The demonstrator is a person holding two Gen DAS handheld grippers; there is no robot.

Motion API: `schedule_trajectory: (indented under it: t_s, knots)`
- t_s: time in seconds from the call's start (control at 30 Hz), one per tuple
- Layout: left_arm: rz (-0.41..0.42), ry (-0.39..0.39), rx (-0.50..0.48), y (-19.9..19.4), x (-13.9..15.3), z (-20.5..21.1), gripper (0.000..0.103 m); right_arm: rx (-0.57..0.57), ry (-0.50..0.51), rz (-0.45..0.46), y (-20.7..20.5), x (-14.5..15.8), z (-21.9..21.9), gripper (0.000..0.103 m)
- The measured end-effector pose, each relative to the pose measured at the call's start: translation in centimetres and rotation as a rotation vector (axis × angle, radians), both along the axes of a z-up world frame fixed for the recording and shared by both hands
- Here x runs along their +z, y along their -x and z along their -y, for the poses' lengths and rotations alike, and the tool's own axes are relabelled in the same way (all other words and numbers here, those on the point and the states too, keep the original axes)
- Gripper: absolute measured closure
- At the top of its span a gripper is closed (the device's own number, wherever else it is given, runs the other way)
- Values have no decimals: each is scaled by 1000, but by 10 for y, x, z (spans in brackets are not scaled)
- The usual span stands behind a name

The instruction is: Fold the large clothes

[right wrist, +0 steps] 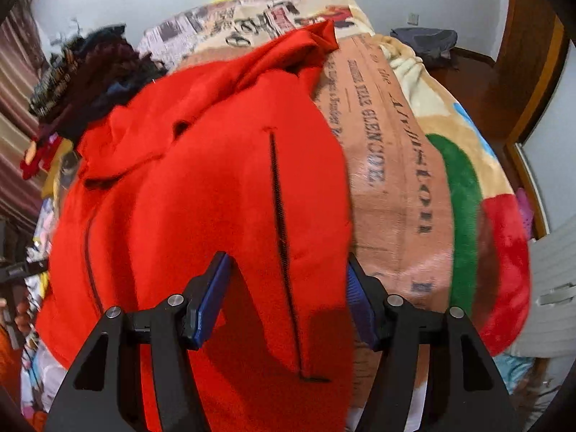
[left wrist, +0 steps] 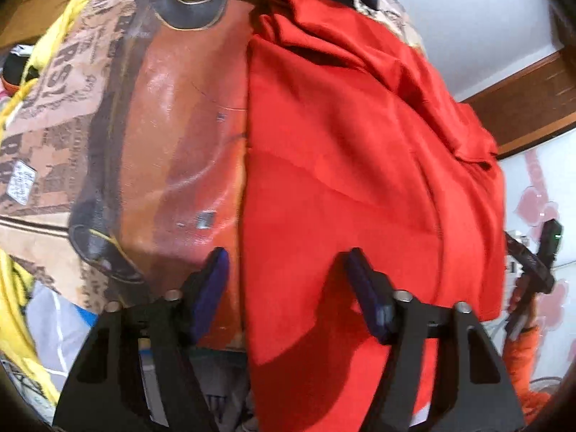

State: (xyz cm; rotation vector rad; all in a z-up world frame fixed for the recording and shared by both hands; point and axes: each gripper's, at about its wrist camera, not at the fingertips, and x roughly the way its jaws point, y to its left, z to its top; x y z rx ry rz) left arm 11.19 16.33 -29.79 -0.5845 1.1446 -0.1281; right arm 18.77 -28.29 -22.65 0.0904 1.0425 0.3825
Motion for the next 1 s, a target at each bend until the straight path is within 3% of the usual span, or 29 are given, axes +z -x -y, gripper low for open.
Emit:
schedule_trajectory:
  t_s: [0.03,0.1,0.13,0.2,0.4,0.5,0.57,0.7,0.83,1.0]
  knots:
    - [8,9,-9,1,1,0,60,-1,-15,2,0,1,-1,49]
    - [39,0,-34,2,9,9,96,8,-23,18,2,4,-5,76]
    - [47,-4,-40,1,12,11,100,19,-26,22,2,6,-7,83]
    - [86,-7,-35,-2,24,16,99,41,-56,25,2,10,-11,87]
    - [264,-81,-11,-19,89,17,100,57,-89,169,-2,52,-18,88]
    - [357,-128,44,-28,123,10,100,36,-128,223,-14,74,-16,88]
    - [383,-159,88,-35,130,-3,100,9,-126,259,-24,83,-17,88]
    - [342,-239,180,-56,114,-22,100,-72,-109,233,-54,69,-13,88]
    - [209,-268,160,-76,68,-23,98,-93,-108,145,-74,40,-11,88]
    - [83,-293,128,-87,33,-21,93,-55,-49,136,-68,33,-16,81]
